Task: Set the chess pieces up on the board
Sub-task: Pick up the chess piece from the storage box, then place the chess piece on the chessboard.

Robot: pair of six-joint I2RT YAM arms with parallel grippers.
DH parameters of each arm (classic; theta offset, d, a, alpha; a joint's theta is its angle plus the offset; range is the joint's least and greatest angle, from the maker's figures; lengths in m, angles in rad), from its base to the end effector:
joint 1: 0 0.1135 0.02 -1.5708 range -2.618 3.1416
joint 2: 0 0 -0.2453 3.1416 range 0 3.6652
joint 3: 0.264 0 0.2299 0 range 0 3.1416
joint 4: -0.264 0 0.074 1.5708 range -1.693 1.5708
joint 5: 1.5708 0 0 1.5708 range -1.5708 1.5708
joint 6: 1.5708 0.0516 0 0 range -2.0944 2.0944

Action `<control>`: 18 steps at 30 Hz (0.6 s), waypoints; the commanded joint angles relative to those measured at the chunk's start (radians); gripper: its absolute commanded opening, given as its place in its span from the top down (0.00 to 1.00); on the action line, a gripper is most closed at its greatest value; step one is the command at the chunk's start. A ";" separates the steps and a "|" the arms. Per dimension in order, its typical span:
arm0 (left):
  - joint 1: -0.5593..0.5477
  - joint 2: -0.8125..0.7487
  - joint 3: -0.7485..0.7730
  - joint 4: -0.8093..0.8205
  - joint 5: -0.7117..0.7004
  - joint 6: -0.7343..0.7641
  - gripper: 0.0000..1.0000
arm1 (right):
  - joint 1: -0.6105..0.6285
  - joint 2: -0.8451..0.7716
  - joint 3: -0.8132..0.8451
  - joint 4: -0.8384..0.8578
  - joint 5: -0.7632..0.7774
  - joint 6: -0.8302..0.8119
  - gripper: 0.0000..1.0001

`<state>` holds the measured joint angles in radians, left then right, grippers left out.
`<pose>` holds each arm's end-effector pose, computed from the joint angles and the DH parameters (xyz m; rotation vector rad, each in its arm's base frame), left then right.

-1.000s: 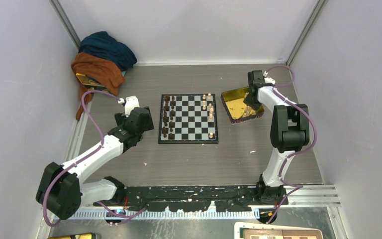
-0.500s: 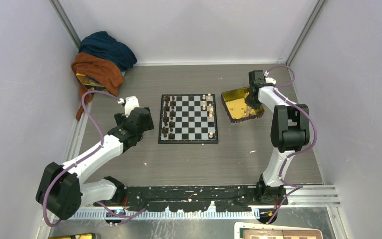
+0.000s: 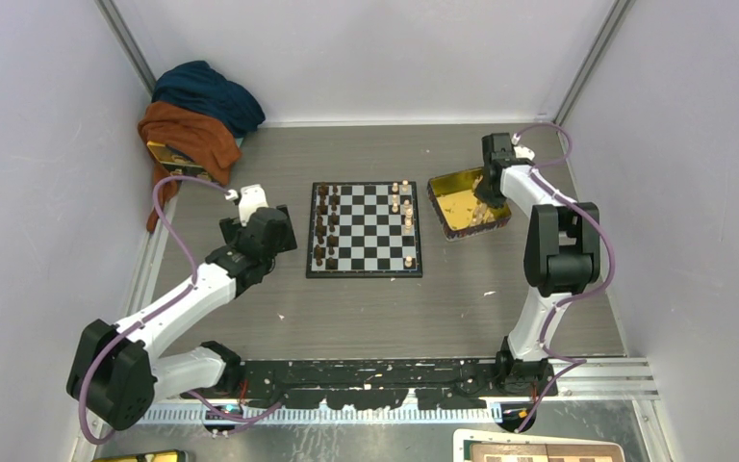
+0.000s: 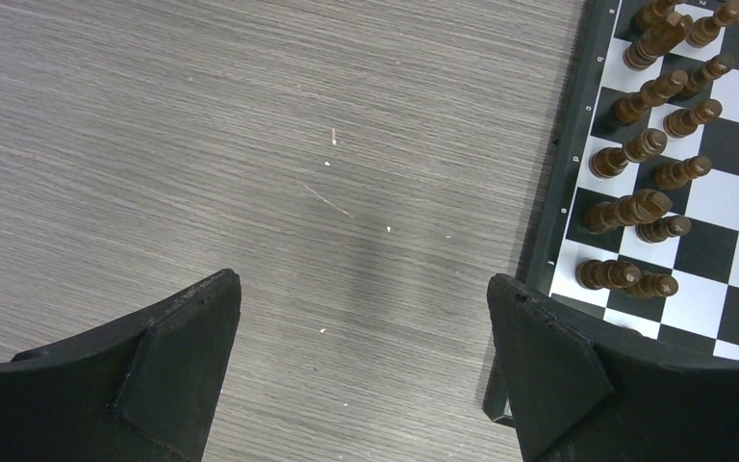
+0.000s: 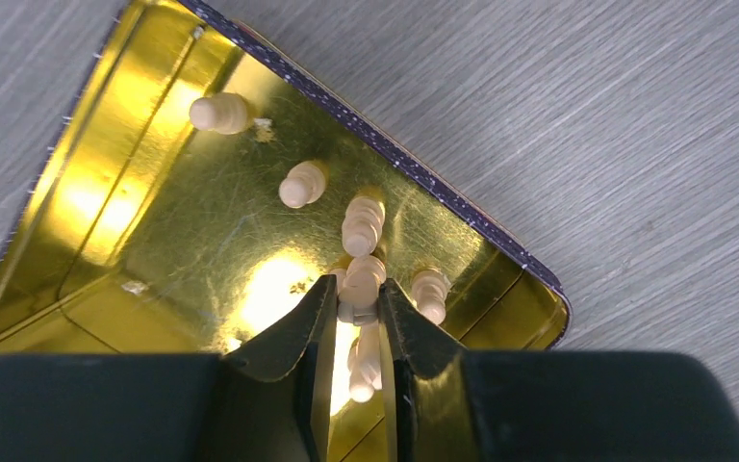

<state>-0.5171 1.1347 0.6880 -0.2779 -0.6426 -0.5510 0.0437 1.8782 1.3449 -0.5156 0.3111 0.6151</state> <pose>0.2142 -0.0862 0.2176 -0.3518 2.1033 0.1208 0.3775 0.0007 0.1794 0.8201 2.4136 -0.1579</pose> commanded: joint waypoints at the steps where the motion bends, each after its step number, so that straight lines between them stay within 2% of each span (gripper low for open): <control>1: -0.006 -0.037 0.025 0.024 -0.019 -0.018 0.00 | 0.000 -0.103 0.062 0.005 0.009 -0.024 0.99; 11: -0.007 -0.060 0.022 0.017 -0.018 -0.016 0.00 | 0.014 -0.131 0.092 -0.020 -0.005 -0.045 0.99; 18: -0.008 -0.062 0.030 0.013 -0.019 -0.006 0.00 | 0.084 -0.089 0.240 -0.095 -0.049 -0.103 0.99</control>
<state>-0.5190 1.0950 0.6880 -0.2817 -0.6426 -0.5499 0.0807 1.8000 1.4578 -0.5823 0.2955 0.5583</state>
